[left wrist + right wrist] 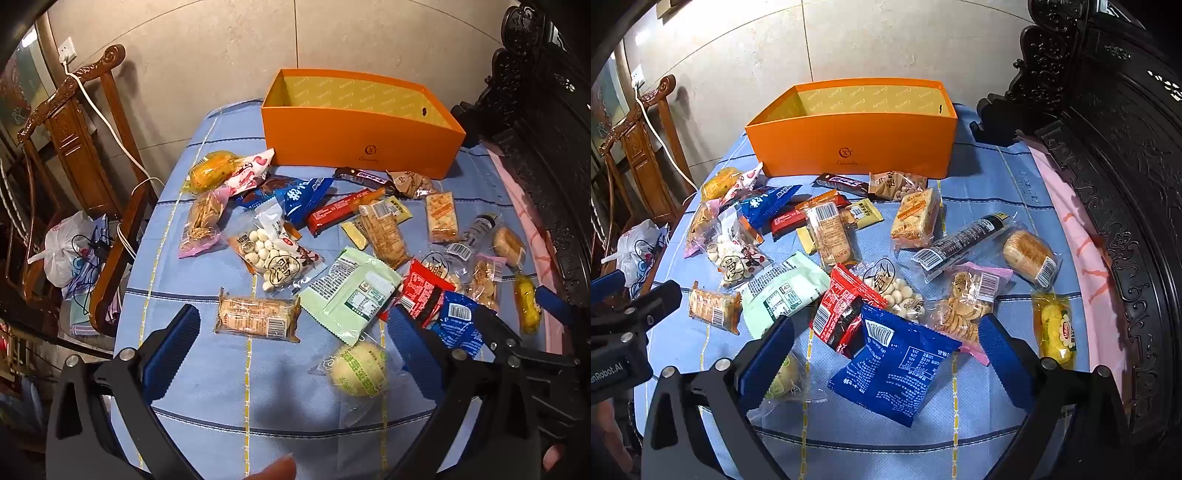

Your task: Organize snacks

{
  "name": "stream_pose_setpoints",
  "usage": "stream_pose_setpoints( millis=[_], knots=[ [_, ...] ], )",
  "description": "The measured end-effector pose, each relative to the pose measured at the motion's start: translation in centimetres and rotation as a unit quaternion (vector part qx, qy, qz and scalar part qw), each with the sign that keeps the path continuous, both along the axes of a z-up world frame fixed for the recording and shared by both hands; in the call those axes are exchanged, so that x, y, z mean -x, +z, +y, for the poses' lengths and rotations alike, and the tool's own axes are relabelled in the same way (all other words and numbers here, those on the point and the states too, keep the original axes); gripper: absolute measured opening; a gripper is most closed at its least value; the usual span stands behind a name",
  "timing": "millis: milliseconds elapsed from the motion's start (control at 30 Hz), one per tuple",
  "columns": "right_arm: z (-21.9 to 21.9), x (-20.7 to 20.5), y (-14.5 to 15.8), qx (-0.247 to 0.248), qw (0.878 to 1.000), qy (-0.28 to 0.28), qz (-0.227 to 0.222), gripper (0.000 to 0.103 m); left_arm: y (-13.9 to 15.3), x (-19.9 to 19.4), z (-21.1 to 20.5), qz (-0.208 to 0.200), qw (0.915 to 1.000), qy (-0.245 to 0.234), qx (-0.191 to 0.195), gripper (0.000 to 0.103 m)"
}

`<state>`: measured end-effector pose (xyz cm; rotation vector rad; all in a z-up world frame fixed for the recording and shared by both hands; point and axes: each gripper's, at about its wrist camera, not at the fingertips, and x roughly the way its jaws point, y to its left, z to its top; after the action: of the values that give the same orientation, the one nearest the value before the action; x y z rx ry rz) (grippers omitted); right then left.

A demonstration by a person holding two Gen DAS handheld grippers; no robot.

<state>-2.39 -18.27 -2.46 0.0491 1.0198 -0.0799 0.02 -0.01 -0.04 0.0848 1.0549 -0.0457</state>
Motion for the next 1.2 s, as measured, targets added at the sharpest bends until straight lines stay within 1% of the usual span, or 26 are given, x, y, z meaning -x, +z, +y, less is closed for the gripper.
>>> stream_pose_setpoints(
  millis=[200, 267, 300, 467, 533, 1200],
  knots=[
    [-0.01, 0.0, 0.07, 0.002, 1.0, -0.001, -0.002, 0.1, 0.09, 0.14, 0.2, -0.001, 1.0, 0.002, 0.007, 0.099],
    [-0.04, -0.01, 0.04, 0.001, 1.0, -0.001, -0.001, 0.1, -0.39, 0.44, 0.23, 0.0, 1.0, 0.0, 0.006, 0.099],
    [0.02, -0.02, 0.1, 0.002, 1.0, 0.0, -0.001, 0.1, -0.21, 0.02, 0.14, 0.006, 1.0, 0.001, 0.007, 0.099],
    [-0.14, 0.02, 0.21, 0.003, 1.0, -0.001, -0.002, 0.1, -0.12, 0.1, 0.43, 0.007, 0.9999, 0.001, 0.009, 0.099],
    [0.02, 0.05, 0.2, 0.003, 1.0, -0.001, -0.002, 0.1, -0.26, -0.13, -0.28, 0.01, 0.9999, -0.003, 0.005, 0.099],
    [-0.02, 0.03, 0.06, 0.002, 1.0, -0.001, -0.001, 0.1, -0.46, -0.12, -0.49, 0.017, 0.9998, -0.009, 0.012, 0.099]
  ],
)
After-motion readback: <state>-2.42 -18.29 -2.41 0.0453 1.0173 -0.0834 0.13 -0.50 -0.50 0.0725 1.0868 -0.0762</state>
